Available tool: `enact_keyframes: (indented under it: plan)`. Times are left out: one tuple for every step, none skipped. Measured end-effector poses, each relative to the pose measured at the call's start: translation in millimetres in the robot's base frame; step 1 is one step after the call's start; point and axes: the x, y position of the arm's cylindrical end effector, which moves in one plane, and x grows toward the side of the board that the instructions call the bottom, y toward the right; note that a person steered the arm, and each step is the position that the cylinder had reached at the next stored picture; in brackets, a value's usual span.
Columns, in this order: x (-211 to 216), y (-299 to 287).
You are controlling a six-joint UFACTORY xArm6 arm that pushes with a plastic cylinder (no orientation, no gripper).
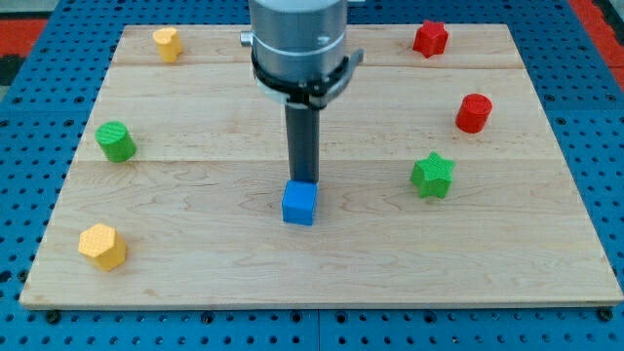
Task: Slide the green star towards the bottom right
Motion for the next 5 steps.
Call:
enact_keyframes:
  plan:
    - [29.6,14.0]
    - [45.3,-1.9]
    - [51.1,0.1]
    - [7.3,5.9]
    - [-16.3,57.8]
